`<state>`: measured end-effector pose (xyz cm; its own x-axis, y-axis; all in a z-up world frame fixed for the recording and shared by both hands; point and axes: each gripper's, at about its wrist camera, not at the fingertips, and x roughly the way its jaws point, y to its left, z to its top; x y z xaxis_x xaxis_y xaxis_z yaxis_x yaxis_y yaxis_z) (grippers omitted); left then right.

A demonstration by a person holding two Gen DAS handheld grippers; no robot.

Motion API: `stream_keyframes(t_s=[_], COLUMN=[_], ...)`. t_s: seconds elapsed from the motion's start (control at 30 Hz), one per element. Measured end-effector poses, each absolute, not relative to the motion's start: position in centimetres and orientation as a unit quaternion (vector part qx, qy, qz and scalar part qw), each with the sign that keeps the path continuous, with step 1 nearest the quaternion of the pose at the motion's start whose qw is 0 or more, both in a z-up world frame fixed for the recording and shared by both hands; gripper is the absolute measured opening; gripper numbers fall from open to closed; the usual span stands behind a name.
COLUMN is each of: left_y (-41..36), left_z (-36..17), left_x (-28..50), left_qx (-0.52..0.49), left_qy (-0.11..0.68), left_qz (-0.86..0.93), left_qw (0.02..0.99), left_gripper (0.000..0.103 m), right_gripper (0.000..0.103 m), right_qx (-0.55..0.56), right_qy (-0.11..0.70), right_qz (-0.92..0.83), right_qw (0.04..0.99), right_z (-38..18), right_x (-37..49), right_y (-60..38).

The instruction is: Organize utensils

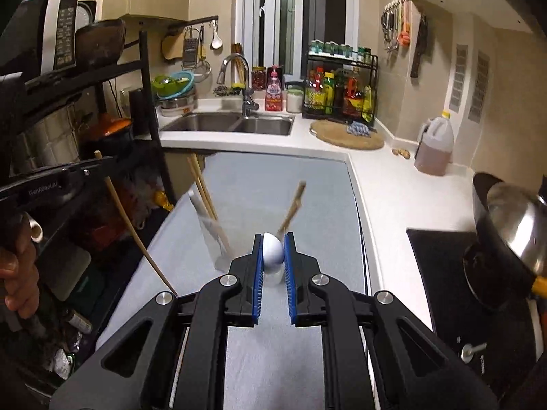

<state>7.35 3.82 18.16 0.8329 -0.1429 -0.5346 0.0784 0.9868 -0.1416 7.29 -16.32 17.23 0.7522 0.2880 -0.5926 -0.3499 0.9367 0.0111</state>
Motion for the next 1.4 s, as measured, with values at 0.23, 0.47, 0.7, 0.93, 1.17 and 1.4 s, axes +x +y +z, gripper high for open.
stream_keyframes(t_s=[0.23,0.47,0.7,0.93,1.17,1.4], left_y=[3.2,1.3,0.9,1.0,0.7,1.3], left_z=[24.3,24.4,17.6,13.1,11.5,14.7], left_x=[10.5,14.7,18.9,21.0,20.9,18.1], left_qx=[-0.055,-0.055,-0.060,-0.059,-0.044,-0.048], left_qy=[0.240,0.232,0.282,0.316,0.329,0.288], left_qz=[-0.074,-0.090,-0.087,-0.087,-0.081,-0.062], left_qw=[0.966,0.967,0.953,0.943,0.940,0.955], left_gripper=[0.006,0.006,0.006,0.006,0.008,0.034], right_gripper=[0.012,0.012,0.012,0.012,0.020,0.043], right_qx=[-0.063,-0.079,-0.087,-0.096,-0.098,-0.092], right_qy=[0.261,0.265,0.317,0.346,0.357,0.328], right_qz=[0.177,0.154,0.152,0.152,0.142,0.120], right_qw=[0.947,0.949,0.932,0.921,0.918,0.932], right_z=[23.2,21.8,15.8,12.1,10.6,13.2], right_x=[10.6,15.3,18.8,20.5,20.7,18.9], right_y=[-14.8,-13.0,-11.6,-10.3,-9.8,-10.4])
